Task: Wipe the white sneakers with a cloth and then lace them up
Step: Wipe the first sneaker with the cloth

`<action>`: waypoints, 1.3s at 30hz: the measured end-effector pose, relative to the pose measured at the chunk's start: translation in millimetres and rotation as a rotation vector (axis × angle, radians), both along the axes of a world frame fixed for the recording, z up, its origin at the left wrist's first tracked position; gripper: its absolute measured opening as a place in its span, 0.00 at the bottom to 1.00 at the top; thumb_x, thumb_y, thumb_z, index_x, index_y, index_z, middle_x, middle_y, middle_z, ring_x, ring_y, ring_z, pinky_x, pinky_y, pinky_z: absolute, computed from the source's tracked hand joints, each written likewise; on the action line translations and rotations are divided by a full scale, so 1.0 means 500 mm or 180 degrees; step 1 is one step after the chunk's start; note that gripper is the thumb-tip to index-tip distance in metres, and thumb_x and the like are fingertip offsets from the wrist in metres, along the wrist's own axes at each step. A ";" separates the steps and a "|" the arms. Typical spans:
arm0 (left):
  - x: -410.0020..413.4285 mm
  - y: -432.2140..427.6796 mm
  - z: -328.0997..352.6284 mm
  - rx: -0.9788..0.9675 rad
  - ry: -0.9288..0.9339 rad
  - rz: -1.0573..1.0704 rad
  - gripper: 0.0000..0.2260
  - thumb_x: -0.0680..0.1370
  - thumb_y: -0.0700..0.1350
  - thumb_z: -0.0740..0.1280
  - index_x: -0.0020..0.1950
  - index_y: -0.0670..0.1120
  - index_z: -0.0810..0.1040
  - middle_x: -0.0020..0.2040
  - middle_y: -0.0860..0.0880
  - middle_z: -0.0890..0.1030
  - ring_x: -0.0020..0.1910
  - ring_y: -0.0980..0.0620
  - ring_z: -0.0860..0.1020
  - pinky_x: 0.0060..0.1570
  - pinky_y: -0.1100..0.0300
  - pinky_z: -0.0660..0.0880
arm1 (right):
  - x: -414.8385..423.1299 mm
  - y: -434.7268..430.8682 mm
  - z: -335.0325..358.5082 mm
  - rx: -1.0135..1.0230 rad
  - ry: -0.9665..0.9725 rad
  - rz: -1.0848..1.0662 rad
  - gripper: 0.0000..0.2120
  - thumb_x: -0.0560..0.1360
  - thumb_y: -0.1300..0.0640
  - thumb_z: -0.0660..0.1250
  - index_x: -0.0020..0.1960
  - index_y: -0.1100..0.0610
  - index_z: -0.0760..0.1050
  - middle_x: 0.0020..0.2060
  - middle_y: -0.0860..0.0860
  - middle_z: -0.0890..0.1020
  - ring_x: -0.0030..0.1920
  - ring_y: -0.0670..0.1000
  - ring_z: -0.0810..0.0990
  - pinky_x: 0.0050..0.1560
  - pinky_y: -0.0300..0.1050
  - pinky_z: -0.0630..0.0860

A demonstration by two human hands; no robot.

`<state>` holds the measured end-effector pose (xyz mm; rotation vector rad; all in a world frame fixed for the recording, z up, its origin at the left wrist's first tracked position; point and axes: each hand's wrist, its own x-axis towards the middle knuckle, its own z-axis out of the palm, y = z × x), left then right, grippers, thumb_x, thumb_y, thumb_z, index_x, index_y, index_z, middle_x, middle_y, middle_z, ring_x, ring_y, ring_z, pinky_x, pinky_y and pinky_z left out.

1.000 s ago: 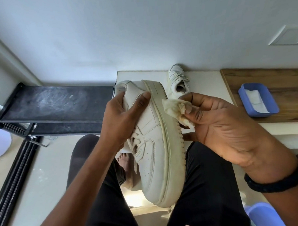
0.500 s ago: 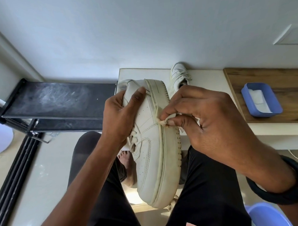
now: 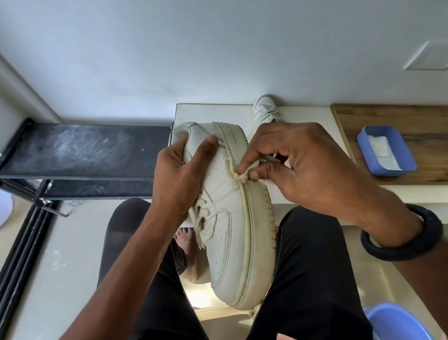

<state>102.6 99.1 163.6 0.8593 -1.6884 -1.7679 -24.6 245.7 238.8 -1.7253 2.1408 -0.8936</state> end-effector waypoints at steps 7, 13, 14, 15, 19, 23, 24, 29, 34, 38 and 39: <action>0.001 -0.005 -0.007 0.0136 -0.0057 0.0117 0.12 0.78 0.53 0.71 0.48 0.44 0.83 0.40 0.46 0.87 0.38 0.47 0.86 0.39 0.54 0.81 | 0.012 0.003 0.007 -0.0130 0.0188 0.0309 0.06 0.74 0.63 0.74 0.47 0.54 0.86 0.43 0.46 0.84 0.43 0.43 0.83 0.42 0.40 0.80; 0.000 -0.027 -0.029 0.0440 -0.0321 0.0491 0.14 0.78 0.54 0.72 0.49 0.43 0.84 0.42 0.45 0.87 0.42 0.46 0.86 0.43 0.50 0.83 | 0.033 0.034 0.027 0.0084 0.0317 0.1070 0.07 0.75 0.63 0.72 0.49 0.54 0.86 0.46 0.45 0.83 0.45 0.40 0.83 0.45 0.34 0.80; 0.000 -0.029 -0.032 0.0472 -0.0354 0.0499 0.15 0.78 0.55 0.72 0.49 0.43 0.84 0.42 0.45 0.87 0.42 0.45 0.86 0.44 0.49 0.83 | 0.032 0.035 0.027 0.0071 0.0348 0.1101 0.06 0.75 0.62 0.71 0.49 0.54 0.86 0.46 0.45 0.83 0.45 0.41 0.82 0.45 0.35 0.80; 0.000 -0.029 -0.034 0.0498 -0.0377 0.0496 0.16 0.78 0.56 0.72 0.50 0.43 0.84 0.43 0.44 0.87 0.43 0.45 0.86 0.45 0.48 0.83 | 0.030 0.034 0.026 0.0038 0.0363 0.1070 0.06 0.76 0.62 0.71 0.49 0.55 0.86 0.46 0.46 0.82 0.45 0.41 0.82 0.44 0.35 0.80; 0.000 -0.025 -0.038 0.0743 -0.0481 0.0437 0.18 0.79 0.55 0.69 0.51 0.40 0.83 0.44 0.41 0.85 0.41 0.46 0.83 0.44 0.50 0.80 | 0.016 0.022 0.018 -0.0143 0.0318 0.0657 0.06 0.75 0.62 0.74 0.50 0.54 0.85 0.45 0.46 0.81 0.45 0.43 0.82 0.44 0.38 0.79; 0.016 -0.024 -0.037 0.1499 -0.0546 -0.0053 0.19 0.80 0.54 0.68 0.53 0.37 0.83 0.44 0.38 0.85 0.40 0.45 0.84 0.42 0.53 0.81 | -0.001 0.013 0.021 -0.0188 -0.0039 0.0295 0.06 0.74 0.60 0.74 0.50 0.52 0.85 0.45 0.43 0.82 0.48 0.44 0.82 0.49 0.40 0.78; 0.020 -0.023 -0.037 0.1715 -0.0536 -0.0194 0.19 0.80 0.54 0.69 0.54 0.37 0.83 0.45 0.37 0.85 0.41 0.44 0.84 0.41 0.53 0.81 | -0.006 0.011 0.023 -0.0162 -0.0123 0.0232 0.06 0.74 0.59 0.74 0.50 0.52 0.85 0.45 0.42 0.82 0.49 0.44 0.82 0.50 0.42 0.79; 0.029 -0.008 -0.051 0.2023 -0.0611 -0.0410 0.17 0.80 0.51 0.68 0.50 0.36 0.83 0.44 0.35 0.85 0.39 0.42 0.84 0.37 0.50 0.82 | -0.030 0.001 0.026 0.0105 -0.0349 0.0030 0.06 0.74 0.56 0.74 0.49 0.48 0.85 0.45 0.42 0.84 0.50 0.46 0.83 0.52 0.49 0.79; 0.017 -0.007 -0.080 0.1523 -0.0519 0.0097 0.14 0.82 0.48 0.66 0.51 0.37 0.83 0.38 0.41 0.84 0.34 0.47 0.82 0.34 0.58 0.79 | -0.028 0.003 0.024 0.0623 -0.0577 0.0251 0.09 0.74 0.61 0.75 0.47 0.46 0.85 0.44 0.40 0.83 0.50 0.42 0.82 0.52 0.42 0.78; 0.019 -0.014 -0.089 0.1499 -0.0593 0.0215 0.14 0.83 0.48 0.65 0.50 0.38 0.83 0.36 0.42 0.84 0.32 0.49 0.83 0.30 0.59 0.79 | -0.013 0.014 0.038 0.0526 -0.0275 0.0465 0.11 0.74 0.64 0.74 0.47 0.48 0.86 0.43 0.40 0.83 0.48 0.42 0.82 0.48 0.41 0.79; 0.020 -0.014 -0.092 0.1512 -0.0602 0.0232 0.14 0.83 0.48 0.65 0.52 0.36 0.82 0.38 0.41 0.84 0.33 0.49 0.83 0.32 0.58 0.79 | -0.009 0.018 0.040 0.0487 -0.0151 0.0523 0.11 0.74 0.64 0.73 0.48 0.48 0.86 0.43 0.41 0.83 0.47 0.43 0.83 0.46 0.42 0.79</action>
